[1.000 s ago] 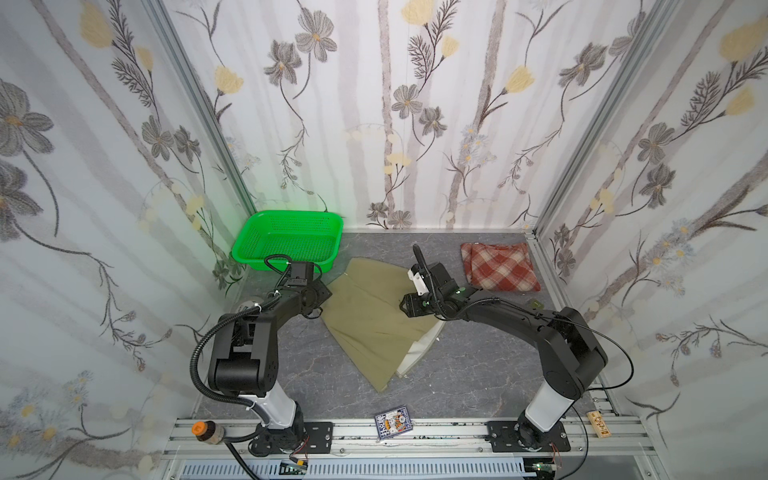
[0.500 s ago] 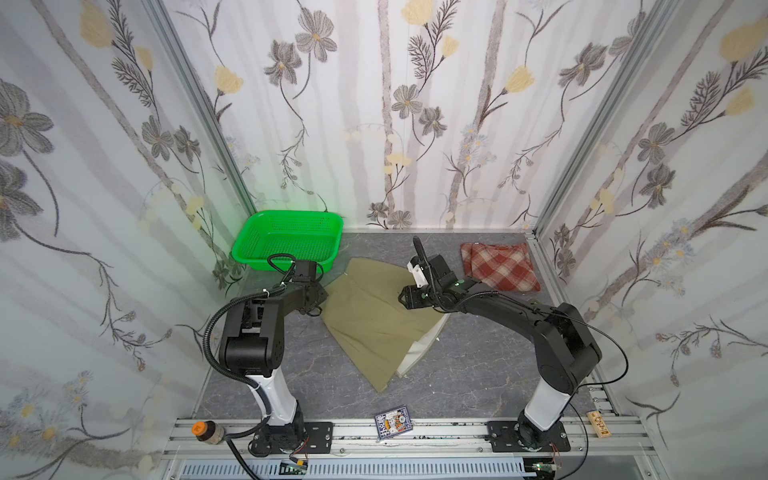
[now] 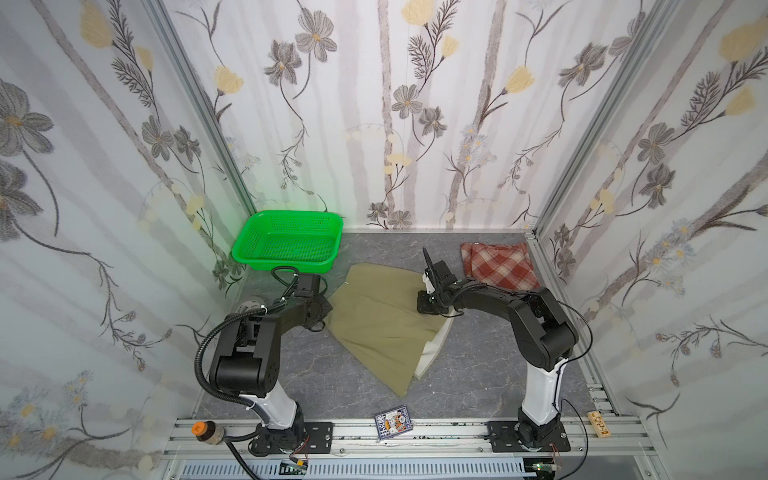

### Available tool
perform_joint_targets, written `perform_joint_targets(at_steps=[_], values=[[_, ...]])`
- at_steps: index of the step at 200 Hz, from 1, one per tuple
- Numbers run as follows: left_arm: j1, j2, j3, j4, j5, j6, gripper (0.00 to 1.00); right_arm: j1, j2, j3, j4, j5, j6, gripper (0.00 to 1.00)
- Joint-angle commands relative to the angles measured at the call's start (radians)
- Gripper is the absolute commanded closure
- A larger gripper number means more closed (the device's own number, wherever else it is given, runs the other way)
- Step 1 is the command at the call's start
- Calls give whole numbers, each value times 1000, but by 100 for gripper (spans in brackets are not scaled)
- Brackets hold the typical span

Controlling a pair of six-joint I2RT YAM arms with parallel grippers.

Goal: Fold and stack the skirts

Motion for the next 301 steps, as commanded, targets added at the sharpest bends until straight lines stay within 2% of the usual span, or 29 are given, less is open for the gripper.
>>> perform_joint_targets(at_steps=[1,48,75,100,108,129,138,143,159,180,183,187,198,209,227,262,276,301], values=[[-28,-74,-67,-20,57,-57,100,-21,68,84,-17,28,9,88],[-122,-294,-240,-20,103,-171,100,-44,275,406,-161,9,-37,90],[-200,-383,-286,-20,99,-232,100,-44,377,594,-227,-4,-51,90],[-294,-365,-268,-20,98,-258,100,-42,429,727,-275,-31,-55,90],[-329,-319,-251,-19,92,-260,100,-41,422,737,-271,-30,-53,89],[-427,-235,-191,-17,85,-270,100,-38,360,711,-275,-32,-67,82],[-469,-199,-162,-16,82,-272,100,-35,302,656,-264,-13,-80,67],[-489,-184,-147,-16,82,-274,100,-33,263,614,-254,3,-82,63],[-557,-136,-94,-5,83,-276,100,-33,105,399,-159,18,-63,56],[-615,-101,-26,3,108,-268,100,-28,-116,83,21,-13,3,53],[-616,-102,-21,3,113,-268,99,-23,-144,49,38,-6,13,53],[-615,-105,-14,3,119,-266,91,-15,-175,3,60,2,22,53],[-599,-129,-7,1,125,-260,56,22,-248,-91,94,35,40,52],[-563,-158,-8,1,129,-255,41,68,-278,-137,102,57,46,51],[-468,-196,-2,-1,143,-217,39,126,-254,-161,96,48,55,53],[-311,-200,47,-2,177,-144,39,137,-178,-199,144,9,87,63],[-267,-167,70,1,161,-122,38,137,-160,-188,143,9,91,68],[-218,-47,137,1,119,-78,41,152,-143,-156,127,12,90,69]])
